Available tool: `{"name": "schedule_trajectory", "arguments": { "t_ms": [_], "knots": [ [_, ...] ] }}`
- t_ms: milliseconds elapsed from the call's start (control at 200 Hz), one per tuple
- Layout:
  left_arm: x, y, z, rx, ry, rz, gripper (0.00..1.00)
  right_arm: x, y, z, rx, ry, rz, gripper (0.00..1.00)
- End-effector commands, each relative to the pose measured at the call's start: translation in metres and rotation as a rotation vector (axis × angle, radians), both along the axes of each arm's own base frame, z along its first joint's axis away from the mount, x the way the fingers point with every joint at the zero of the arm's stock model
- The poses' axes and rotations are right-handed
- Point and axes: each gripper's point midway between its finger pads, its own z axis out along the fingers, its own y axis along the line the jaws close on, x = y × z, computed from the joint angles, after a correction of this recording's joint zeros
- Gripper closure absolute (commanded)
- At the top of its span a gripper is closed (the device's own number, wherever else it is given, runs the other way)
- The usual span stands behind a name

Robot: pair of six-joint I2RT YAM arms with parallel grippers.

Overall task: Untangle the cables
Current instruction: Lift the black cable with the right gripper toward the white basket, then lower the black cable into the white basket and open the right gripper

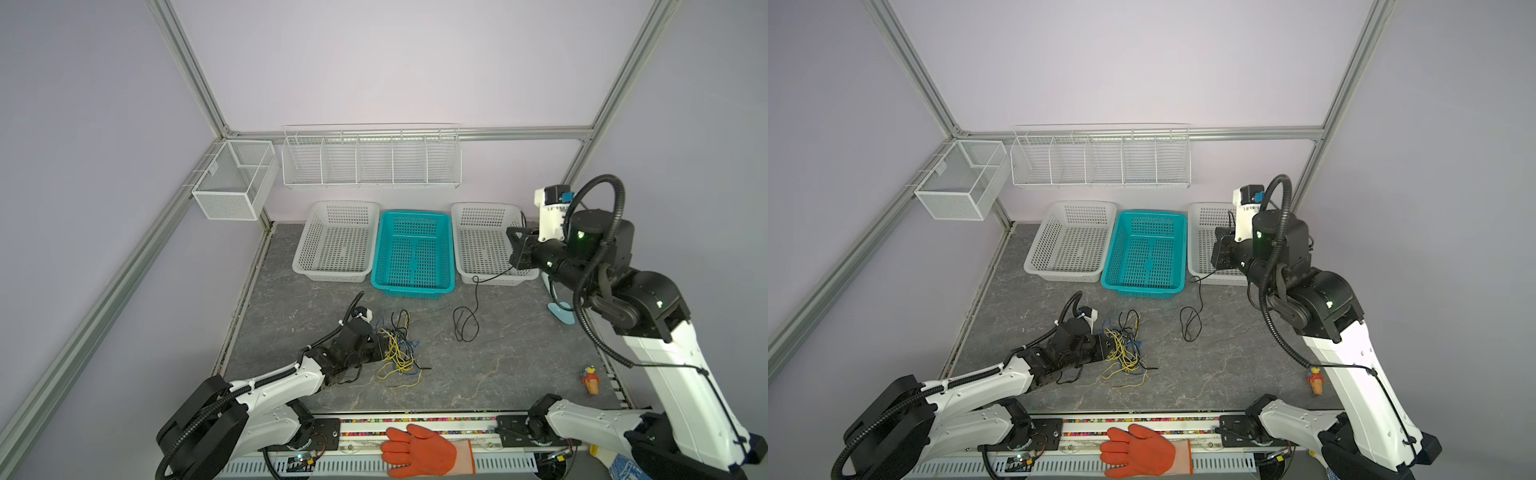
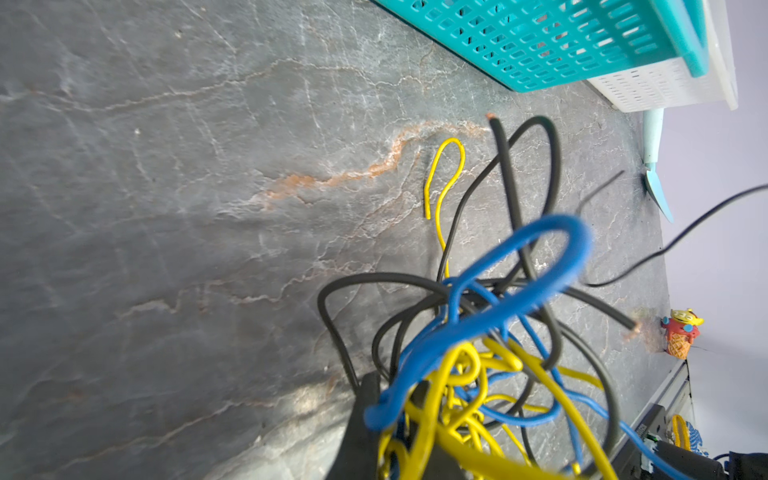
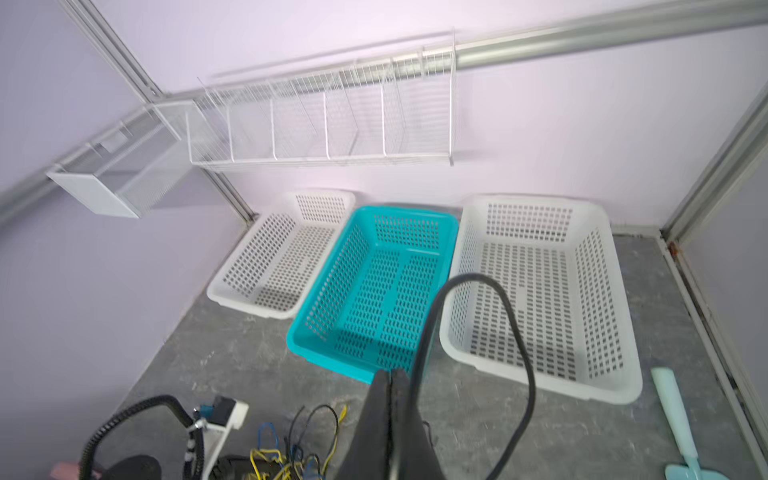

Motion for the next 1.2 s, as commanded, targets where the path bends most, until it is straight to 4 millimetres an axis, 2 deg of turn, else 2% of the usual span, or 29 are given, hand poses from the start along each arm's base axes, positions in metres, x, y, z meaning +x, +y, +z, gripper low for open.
{"name": "schedule_trajectory", "arguments": {
  "t_ms": [0, 160, 265, 520, 530, 610, 660, 670, 680, 835, 910, 980, 1200],
  "knots": [
    [0.001, 0.002, 0.001, 0.03, 0.003, -0.008, 1.0, 0.002, -0.001, 0.032, -0.026, -0.035, 0.01, 0.94],
    [0.0, 0.002, 0.002, 0.03, 0.005, -0.007, 1.0, 0.015, -0.011, 0.089, -0.009, -0.127, -0.036, 0.94],
    [0.0, 0.003, 0.002, 0.032, 0.007, -0.009, 1.0, 0.031, -0.023, 0.111, 0.026, -0.19, -0.098, 0.94],
    [-0.001, 0.004, 0.003, 0.038, 0.013, -0.01, 1.0, 0.091, -0.05, 0.123, 0.144, -0.229, -0.178, 0.94],
    [-0.001, 0.004, 0.003, 0.039, 0.012, -0.01, 1.0, 0.094, -0.052, 0.13, 0.164, -0.255, -0.18, 0.94],
    [-0.001, 0.004, 0.003, 0.043, 0.013, -0.009, 1.0, 0.107, -0.058, 0.139, 0.217, -0.285, -0.176, 0.94],
    [-0.001, 0.004, 0.003, 0.047, 0.014, -0.009, 1.0, 0.112, -0.053, 0.144, 0.249, -0.301, -0.15, 0.94],
    [-0.001, 0.004, 0.003, 0.048, 0.015, -0.01, 1.0, 0.116, -0.062, 0.146, 0.253, -0.308, -0.172, 0.94],
    [0.0, 0.004, 0.003, 0.05, 0.014, -0.011, 1.0, 0.117, -0.063, 0.146, 0.257, -0.311, -0.171, 0.94],
    [0.001, 0.004, 0.0, 0.068, 0.018, -0.011, 1.0, 0.131, -0.063, 0.152, 0.348, -0.319, -0.12, 0.94],
    [0.003, 0.002, -0.001, 0.073, 0.019, -0.013, 1.0, 0.14, -0.068, 0.149, 0.372, -0.308, -0.126, 0.94],
    [0.004, 0.001, -0.003, 0.077, 0.024, -0.013, 1.0, 0.155, -0.067, 0.135, 0.388, -0.259, -0.109, 0.94],
    [0.007, -0.005, -0.006, 0.067, 0.034, -0.016, 1.0, 0.211, -0.067, 0.053, 0.359, -0.049, -0.121, 0.94]
  ]
}}
